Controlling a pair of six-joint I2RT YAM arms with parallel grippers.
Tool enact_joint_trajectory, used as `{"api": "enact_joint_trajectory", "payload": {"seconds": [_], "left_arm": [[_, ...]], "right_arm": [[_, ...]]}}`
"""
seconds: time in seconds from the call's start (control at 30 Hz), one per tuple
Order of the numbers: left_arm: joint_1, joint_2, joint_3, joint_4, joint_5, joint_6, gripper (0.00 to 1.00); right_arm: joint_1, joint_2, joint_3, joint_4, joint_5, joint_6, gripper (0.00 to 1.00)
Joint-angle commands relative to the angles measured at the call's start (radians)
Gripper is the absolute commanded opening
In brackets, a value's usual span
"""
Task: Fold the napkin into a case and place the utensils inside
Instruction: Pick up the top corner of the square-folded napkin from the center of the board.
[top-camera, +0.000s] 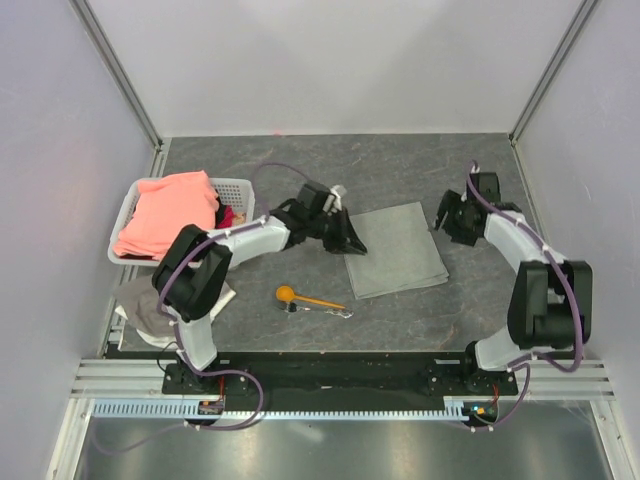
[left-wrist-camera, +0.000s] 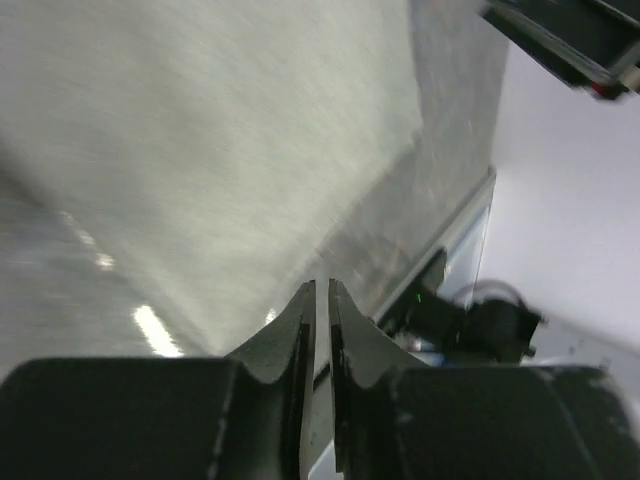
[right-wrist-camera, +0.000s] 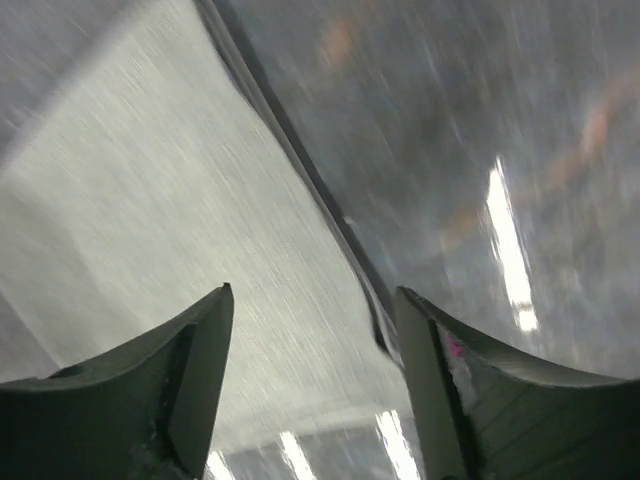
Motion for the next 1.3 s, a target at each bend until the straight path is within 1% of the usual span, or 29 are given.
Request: {"api": "enact_joint_trajectory", "payload": {"seconds": [0.0,0.03,0.13,0.2,0.33,0.43,0.53,0.6,1.13,1.27], "left_arm": [[-0.153,-0.005,-0.031,0.015,0.016,0.052,0.11],[-0.168,0.018,-0.040,0.019,0.013,0.052,0.11],[-0.190,0.043,-0.061,0.035,0.016,0.049,0.08],[-0.190,0.045,-0.074,0.042,0.007,0.058,0.07],[-0.190,0.043,-0.091,0.041,-0.013,0.075,0.07],[-0.190,0.052,-0.098,0.041,-0.017,0.072,0.07],[-0.187,0.057,-0.103,0.045,-0.020,0.072,0.06],[-0.185,0.060,-0.104,0.044,-0.019,0.075,0.06],[-0.171,0.080,-0.137,0.067,0.007,0.063,0.06],[-0.171,0.084,-0.138,0.067,0.013,0.060,0.06]], "right_arm": [[0.002,-0.144,-0.160,-0.086,0.065,0.014,0.69],[0.002,-0.157,-0.194,-0.086,0.065,0.006,0.60],[0.002,-0.185,-0.228,-0.096,0.057,-0.023,0.45],[0.002,-0.208,-0.239,-0.100,0.091,-0.027,0.42],[0.002,-0.217,-0.233,-0.095,0.071,-0.029,0.31],[0.002,-0.202,-0.230,-0.093,0.079,-0.040,0.30],[0.002,-0.180,-0.234,-0.087,0.062,-0.037,0.26],[0.002,-0.171,-0.233,-0.089,0.065,-0.038,0.25],[0.002,-0.117,-0.253,-0.061,0.033,-0.034,0.33],[0.002,-0.110,-0.256,-0.051,0.014,-0.035,0.32]]}}
